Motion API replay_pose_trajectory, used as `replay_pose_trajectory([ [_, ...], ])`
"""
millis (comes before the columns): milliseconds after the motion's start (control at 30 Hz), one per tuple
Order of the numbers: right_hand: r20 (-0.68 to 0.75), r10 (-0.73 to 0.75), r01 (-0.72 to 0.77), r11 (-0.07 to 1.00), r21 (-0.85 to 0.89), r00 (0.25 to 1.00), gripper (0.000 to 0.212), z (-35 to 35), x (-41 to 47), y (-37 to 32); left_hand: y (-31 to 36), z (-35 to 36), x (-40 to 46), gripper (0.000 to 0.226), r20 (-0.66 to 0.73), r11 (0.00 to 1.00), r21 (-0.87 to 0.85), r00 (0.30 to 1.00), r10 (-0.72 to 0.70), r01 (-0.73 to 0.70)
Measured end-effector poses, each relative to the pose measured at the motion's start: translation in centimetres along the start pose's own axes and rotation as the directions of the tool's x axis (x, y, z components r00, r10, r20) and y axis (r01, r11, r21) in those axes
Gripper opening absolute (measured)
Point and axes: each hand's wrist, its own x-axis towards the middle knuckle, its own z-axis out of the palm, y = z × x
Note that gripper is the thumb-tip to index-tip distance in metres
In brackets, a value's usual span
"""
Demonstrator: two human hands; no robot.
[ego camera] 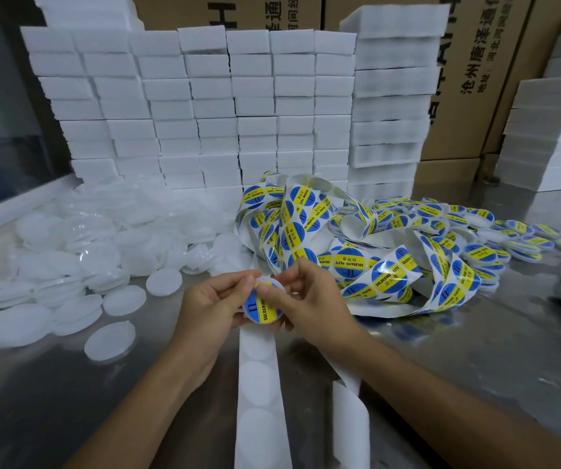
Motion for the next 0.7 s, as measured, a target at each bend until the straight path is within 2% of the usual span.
replay_pose_trajectory([
  [167, -0.186, 0.075, -0.012, 0.948, 0.318, 0.980, 0.014, 0.0, 0.3, -0.4, -0.3, 0.7, -0.3, 0.020, 0.013, 0.999, 0.046, 1.000, 0.015, -0.015],
  [267, -0.405, 0.097, 0.014, 0.965, 0.263, 0.909, 0.013, -1.1, 0.9, -0.7, -0.7, 1.0, -0.4, 0.027, 0.052, 0.993, 0.110, 0.997, -0.055, 0.049],
  [333, -0.483, 0.095, 0.039, 0.965, 0.260, 0.871, 0.008, -2.2, 1.3, -0.7, -0.9, 1.0, -0.4, 0.027, 0.057, 0.987, 0.150, 0.996, -0.071, 0.062],
  [367, -0.489, 0.103, 0.046, 0.958, 0.283, 0.866, 0.006, -2.5, 1.5, -0.8, -1.0, 0.9, -0.3, 0.027, 0.057, 0.986, 0.156, 0.996, -0.074, 0.065],
  [467, -0.476, 0.178, 0.002, 0.935, 0.353, 0.861, 0.022, -3.1, 1.8, -0.6, -1.2, 0.9, -0.3, 0.027, 0.065, 0.972, 0.226, 0.995, -0.077, 0.060],
  [533, -0.457, 0.240, -0.042, 0.915, 0.401, 0.856, 0.023, -3.2, 1.9, -0.5, -1.4, 1.0, -0.3, 0.028, 0.071, 0.962, 0.267, 0.994, -0.078, 0.056],
  [700, -0.252, 0.344, -0.157, 0.817, 0.554, 0.904, 0.025, -1.8, 1.5, -0.6, -1.6, 1.1, -0.1, 0.039, 0.077, 0.966, 0.245, 0.992, -0.098, 0.076],
])
